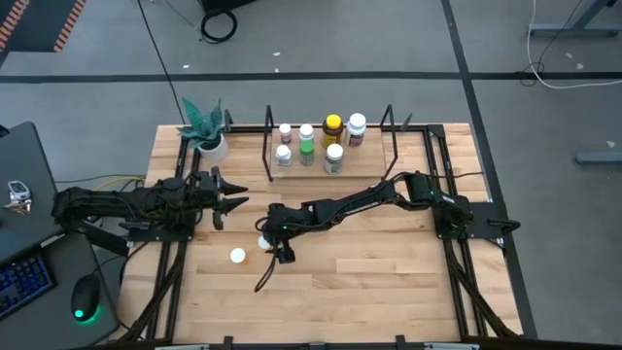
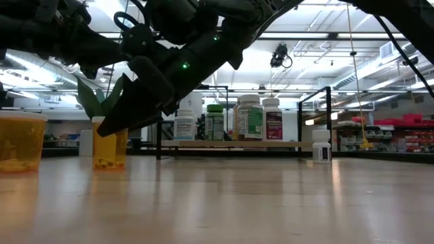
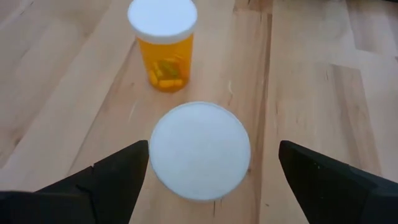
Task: Pick and place medicine bottles onto shelf by color
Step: Adjust the right orange pill bottle
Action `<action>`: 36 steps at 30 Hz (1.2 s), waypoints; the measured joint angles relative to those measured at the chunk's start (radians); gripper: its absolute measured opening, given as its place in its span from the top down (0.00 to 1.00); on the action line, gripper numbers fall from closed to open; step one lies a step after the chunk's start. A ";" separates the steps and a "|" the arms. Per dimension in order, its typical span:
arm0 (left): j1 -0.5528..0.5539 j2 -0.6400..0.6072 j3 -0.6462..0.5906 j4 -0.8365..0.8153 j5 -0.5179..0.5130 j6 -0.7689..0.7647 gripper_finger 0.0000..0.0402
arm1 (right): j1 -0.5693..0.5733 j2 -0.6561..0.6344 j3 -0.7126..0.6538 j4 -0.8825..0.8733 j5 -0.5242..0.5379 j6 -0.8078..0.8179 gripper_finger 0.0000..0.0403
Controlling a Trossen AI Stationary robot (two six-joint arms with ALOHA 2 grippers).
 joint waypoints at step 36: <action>0.000 0.000 0.000 -0.002 0.000 0.000 0.64 | -0.014 0.058 0.000 0.082 -0.026 0.081 0.21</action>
